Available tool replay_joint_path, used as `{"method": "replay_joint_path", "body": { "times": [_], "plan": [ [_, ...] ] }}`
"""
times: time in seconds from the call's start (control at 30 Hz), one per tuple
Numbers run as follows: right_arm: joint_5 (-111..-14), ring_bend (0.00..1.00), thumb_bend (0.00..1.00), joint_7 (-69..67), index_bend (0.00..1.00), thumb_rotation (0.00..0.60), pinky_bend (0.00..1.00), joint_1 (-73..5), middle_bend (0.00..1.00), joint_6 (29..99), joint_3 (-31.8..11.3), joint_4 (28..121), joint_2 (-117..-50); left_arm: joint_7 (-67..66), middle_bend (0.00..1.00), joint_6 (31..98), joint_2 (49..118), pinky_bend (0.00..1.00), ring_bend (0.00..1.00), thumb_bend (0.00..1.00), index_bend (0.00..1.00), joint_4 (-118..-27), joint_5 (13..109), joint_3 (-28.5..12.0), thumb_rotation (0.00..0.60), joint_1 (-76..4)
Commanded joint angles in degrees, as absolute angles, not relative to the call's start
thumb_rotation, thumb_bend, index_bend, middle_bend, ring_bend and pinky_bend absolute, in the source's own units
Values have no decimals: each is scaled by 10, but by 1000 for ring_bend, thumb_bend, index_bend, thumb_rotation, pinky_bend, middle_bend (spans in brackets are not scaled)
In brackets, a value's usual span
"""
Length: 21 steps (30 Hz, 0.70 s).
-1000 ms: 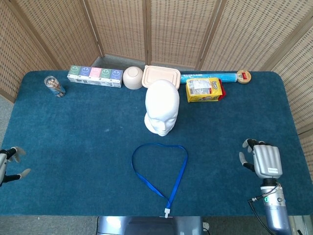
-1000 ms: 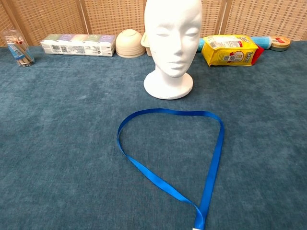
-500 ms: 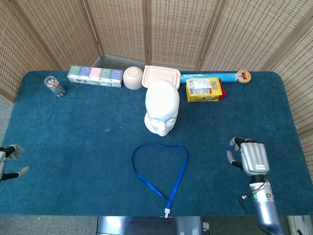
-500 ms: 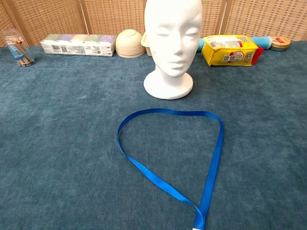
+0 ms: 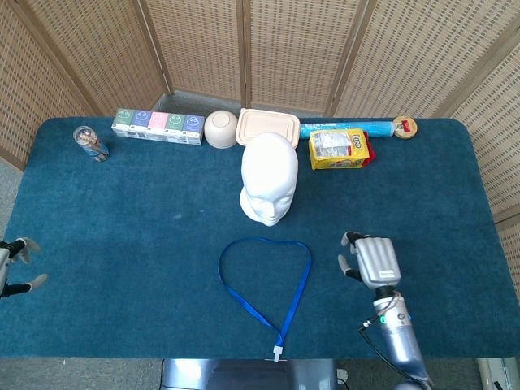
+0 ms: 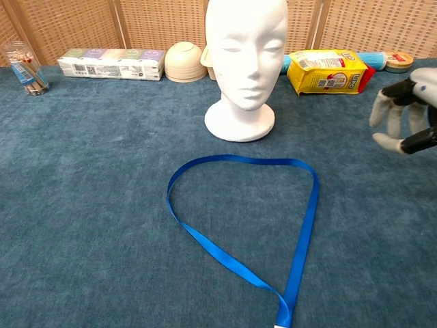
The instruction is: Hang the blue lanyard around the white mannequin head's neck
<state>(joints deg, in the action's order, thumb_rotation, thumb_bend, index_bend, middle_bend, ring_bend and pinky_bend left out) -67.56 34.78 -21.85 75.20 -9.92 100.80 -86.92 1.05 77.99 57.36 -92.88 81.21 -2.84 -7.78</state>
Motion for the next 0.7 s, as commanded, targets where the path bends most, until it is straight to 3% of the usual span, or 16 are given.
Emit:
{"method": "replay_joint_path", "body": {
  "times": [0.03, 0.37, 0.7],
  "plan": [
    [-665, 685, 427, 363, 422, 476, 714, -231, 584, 746, -99, 993, -897, 12, 562, 778, 574, 337, 508, 156, 429, -926, 812, -28, 506, -79],
    [-650, 857, 426, 381, 422, 476, 919, -250, 709, 744, -106, 963, -951, 13, 562, 773, 571, 336, 509, 156, 429, -919, 816, -33, 508, -89],
    [-634, 939, 418, 383, 422, 478, 996, -260, 774, 742, -107, 925, -989, 11, 562, 767, 565, 335, 508, 156, 429, -917, 822, -39, 507, -102]
  ]
}}
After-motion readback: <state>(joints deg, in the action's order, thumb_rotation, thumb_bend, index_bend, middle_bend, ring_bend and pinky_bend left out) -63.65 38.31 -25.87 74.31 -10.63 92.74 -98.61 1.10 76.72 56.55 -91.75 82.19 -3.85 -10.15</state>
